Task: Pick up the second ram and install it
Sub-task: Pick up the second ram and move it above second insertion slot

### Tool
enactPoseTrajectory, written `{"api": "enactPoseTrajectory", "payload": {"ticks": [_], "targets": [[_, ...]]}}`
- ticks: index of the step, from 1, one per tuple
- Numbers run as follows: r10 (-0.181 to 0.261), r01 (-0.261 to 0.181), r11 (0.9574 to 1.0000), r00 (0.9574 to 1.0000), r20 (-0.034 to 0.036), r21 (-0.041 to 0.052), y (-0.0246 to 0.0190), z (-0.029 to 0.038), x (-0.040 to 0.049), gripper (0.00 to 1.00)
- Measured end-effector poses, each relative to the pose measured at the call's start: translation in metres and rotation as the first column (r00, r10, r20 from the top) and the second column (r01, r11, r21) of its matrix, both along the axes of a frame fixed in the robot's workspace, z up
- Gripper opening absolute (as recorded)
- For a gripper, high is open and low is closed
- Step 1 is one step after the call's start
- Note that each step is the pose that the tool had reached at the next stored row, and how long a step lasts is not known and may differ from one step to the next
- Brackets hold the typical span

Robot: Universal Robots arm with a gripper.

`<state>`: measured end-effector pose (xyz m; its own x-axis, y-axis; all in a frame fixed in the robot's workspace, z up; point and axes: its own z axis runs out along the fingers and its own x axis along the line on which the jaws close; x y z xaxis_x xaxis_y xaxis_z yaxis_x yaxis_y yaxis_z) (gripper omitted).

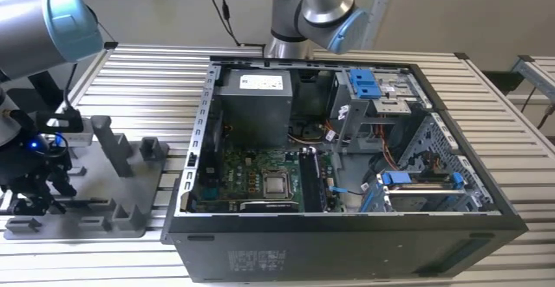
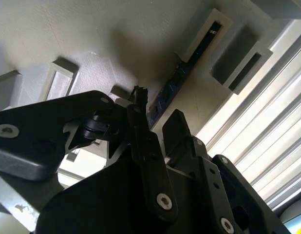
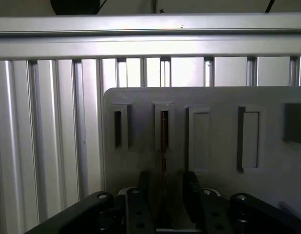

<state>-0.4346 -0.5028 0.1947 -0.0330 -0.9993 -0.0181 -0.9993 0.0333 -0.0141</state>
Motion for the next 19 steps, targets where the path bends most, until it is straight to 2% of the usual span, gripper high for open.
{"api": "enactPoseTrajectory", "payload": {"ticks": [3, 5, 6, 7, 11, 13, 19], "targets": [[0.000, 0.000, 1.0000, 1.0000, 0.0001, 0.0001, 0.0000, 0.0000, 0.0000, 0.40], [0.000, 0.000, 1.0000, 1.0000, 0.0001, 0.0001, 0.0000, 0.0000, 0.0000, 0.27], [0.000, 0.000, 1.0000, 1.0000, 0.0001, 0.0001, 0.0000, 0.0000, 0.0000, 0.27], [0.000, 0.000, 1.0000, 1.0000, 0.0001, 0.0001, 0.0000, 0.0000, 0.0000, 0.20], [0.000, 0.000, 1.0000, 1.0000, 0.0002, 0.0001, 0.0000, 0.0000, 0.0000, 0.20], [0.000, 0.000, 1.0000, 1.0000, 0.0003, 0.0001, 0.0000, 0.0000, 0.0000, 0.14], [0.000, 0.000, 1.0000, 1.0000, 0.0004, 0.0002, 0.0000, 0.0000, 0.0000, 0.14]]}}
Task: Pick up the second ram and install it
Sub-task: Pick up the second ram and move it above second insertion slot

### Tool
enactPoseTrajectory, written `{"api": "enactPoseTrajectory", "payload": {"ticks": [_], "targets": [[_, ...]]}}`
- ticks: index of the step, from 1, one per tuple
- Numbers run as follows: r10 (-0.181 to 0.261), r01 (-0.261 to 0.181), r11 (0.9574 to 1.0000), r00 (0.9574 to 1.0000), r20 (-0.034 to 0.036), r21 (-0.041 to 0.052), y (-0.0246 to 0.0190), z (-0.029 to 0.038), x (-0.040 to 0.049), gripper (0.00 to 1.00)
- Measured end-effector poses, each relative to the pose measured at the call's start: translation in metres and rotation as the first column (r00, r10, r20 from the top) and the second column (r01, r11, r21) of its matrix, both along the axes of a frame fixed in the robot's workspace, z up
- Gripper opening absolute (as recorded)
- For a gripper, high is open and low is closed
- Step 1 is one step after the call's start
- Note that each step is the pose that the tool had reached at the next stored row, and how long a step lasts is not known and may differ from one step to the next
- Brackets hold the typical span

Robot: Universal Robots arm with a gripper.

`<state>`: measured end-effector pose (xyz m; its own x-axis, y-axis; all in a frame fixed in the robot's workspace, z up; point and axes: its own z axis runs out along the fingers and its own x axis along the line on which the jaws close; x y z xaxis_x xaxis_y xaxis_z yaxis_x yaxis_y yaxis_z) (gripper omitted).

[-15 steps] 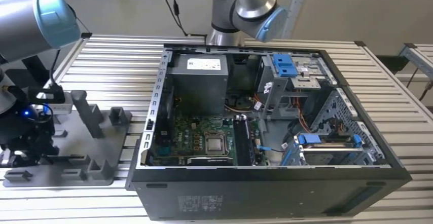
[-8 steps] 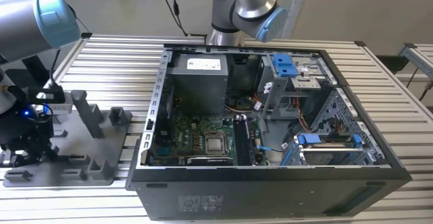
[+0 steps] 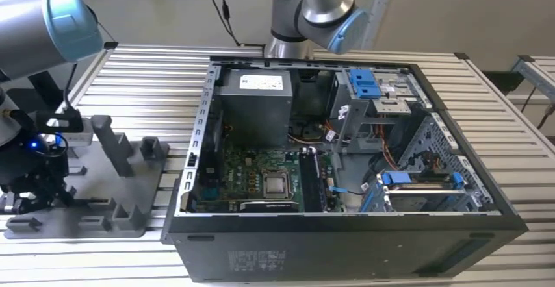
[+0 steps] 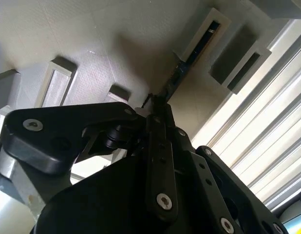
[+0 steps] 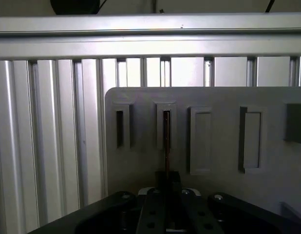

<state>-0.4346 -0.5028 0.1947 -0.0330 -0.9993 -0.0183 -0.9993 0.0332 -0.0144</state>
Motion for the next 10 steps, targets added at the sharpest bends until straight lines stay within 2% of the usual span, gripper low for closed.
{"api": "enactPoseTrajectory", "payload": {"ticks": [10], "targets": [[0.000, 0.000, 1.0000, 1.0000, 0.0002, 0.0001, 0.0000, 0.0000, 0.0000, 0.14]]}}
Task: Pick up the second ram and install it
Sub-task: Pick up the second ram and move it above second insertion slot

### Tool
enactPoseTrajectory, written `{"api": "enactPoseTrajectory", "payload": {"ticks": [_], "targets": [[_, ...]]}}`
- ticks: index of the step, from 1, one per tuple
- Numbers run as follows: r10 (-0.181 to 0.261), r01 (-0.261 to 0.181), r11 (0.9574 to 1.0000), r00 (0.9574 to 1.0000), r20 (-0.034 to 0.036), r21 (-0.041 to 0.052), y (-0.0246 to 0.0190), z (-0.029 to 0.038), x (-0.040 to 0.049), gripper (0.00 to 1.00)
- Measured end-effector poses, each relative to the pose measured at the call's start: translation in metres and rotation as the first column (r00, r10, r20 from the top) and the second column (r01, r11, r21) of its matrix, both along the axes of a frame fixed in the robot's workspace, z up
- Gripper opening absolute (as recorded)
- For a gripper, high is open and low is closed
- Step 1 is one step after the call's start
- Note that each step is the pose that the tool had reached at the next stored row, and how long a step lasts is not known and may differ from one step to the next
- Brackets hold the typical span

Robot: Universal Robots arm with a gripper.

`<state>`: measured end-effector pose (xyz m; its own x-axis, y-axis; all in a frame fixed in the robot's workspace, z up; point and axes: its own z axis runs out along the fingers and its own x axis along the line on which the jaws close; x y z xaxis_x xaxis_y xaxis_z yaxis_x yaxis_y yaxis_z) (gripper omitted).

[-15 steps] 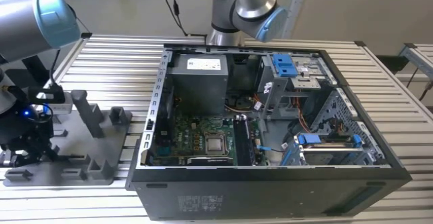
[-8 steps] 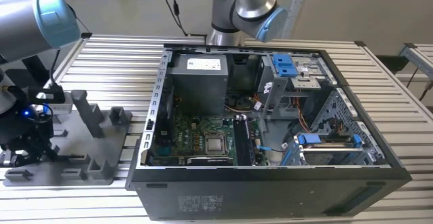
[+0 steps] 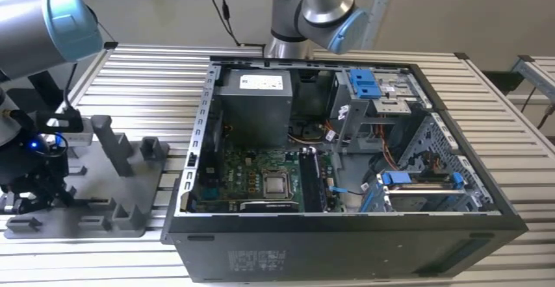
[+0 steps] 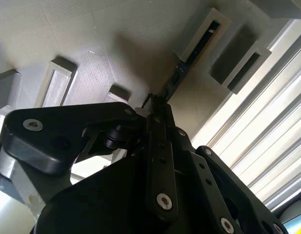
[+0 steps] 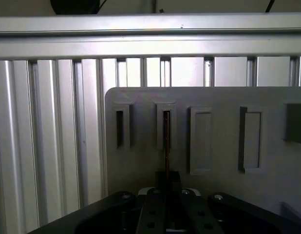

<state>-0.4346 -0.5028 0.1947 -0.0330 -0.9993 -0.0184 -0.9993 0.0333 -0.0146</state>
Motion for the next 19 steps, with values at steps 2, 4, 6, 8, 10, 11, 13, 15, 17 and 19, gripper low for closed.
{"api": "enactPoseTrajectory", "payload": {"ticks": [2, 4, 6, 8, 10, 11, 13, 15, 17, 19], "targets": [[0.000, 0.000, 1.0000, 1.0000, 0.0000, 0.0001, 0.0000, 0.0005, -0.0001, 0.14], [0.000, 0.000, 1.0000, 1.0000, -0.0002, -0.0001, 0.0000, 0.0031, 0.0000, 0.14], [0.000, 0.000, 1.0000, 1.0000, -0.0002, -0.0001, 0.0000, 0.0076, -0.0001, 0.14], [0.000, 0.000, 1.0000, 1.0000, -0.0001, -0.0001, 0.0000, 0.0130, 0.0000, 0.14], [0.000, 0.000, 1.0000, 1.0000, 0.0000, 0.0000, 0.0000, 0.0193, -0.0001, 0.14], [0.000, 0.000, 1.0000, 1.0000, 0.0000, 0.0001, 0.0000, 0.0227, -0.0001, 0.14], [0.000, 0.000, 1.0000, 1.0000, -0.0002, -0.0001, 0.0000, 0.0290, -0.0001, 0.14], [0.000, 0.000, 1.0000, 1.0000, -0.0001, 0.0000, 0.0000, 0.0342, -0.0001, 0.14], [0.000, 0.000, 1.0000, 1.0000, 0.0000, 0.0000, 0.0000, 0.0388, -0.0002, 0.14], [0.000, 0.000, 1.0000, 1.0000, -0.0001, 0.0000, 0.0000, 0.0428, -0.0002, 0.14]]}}
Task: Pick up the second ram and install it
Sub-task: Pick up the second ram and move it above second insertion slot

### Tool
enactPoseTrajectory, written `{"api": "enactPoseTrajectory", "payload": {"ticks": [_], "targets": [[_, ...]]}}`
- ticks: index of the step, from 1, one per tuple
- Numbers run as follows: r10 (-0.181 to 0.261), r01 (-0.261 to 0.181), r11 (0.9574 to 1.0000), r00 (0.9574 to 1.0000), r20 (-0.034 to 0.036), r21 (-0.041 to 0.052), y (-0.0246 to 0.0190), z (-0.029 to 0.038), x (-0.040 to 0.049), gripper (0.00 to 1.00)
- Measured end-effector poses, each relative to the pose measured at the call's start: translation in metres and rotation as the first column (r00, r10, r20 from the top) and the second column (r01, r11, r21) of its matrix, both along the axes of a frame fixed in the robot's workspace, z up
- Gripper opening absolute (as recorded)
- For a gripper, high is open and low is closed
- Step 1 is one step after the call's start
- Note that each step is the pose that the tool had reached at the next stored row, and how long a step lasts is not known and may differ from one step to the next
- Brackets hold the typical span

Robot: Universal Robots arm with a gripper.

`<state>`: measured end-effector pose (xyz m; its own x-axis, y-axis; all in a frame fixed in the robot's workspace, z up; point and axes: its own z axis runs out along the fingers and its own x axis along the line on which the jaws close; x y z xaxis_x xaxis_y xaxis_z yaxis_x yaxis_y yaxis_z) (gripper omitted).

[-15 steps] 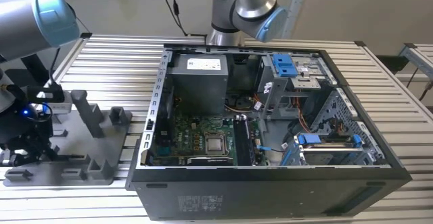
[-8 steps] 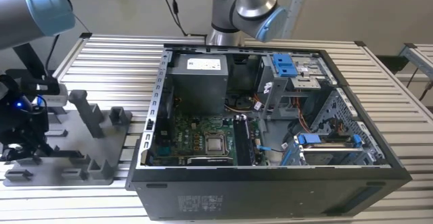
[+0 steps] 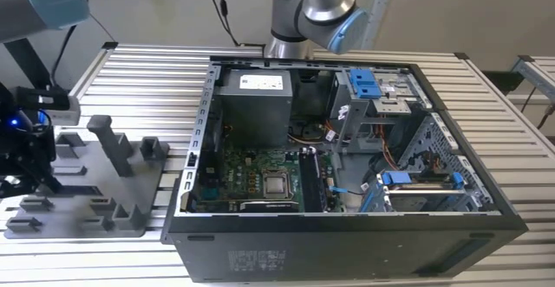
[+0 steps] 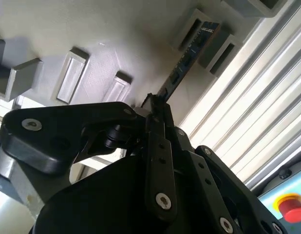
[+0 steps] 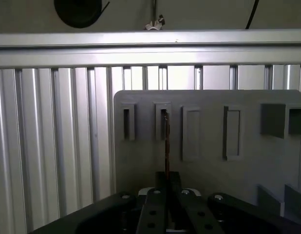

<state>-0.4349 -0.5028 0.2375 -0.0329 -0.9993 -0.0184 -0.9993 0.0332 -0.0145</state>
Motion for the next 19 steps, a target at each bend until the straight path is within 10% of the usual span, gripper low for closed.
{"api": "enactPoseTrajectory", "payload": {"ticks": [19], "targets": [[-0.001, 0.001, 1.0000, 1.0000, 0.0056, 0.0001, 0.0004, 0.0194, -0.0029, 0.14]]}}
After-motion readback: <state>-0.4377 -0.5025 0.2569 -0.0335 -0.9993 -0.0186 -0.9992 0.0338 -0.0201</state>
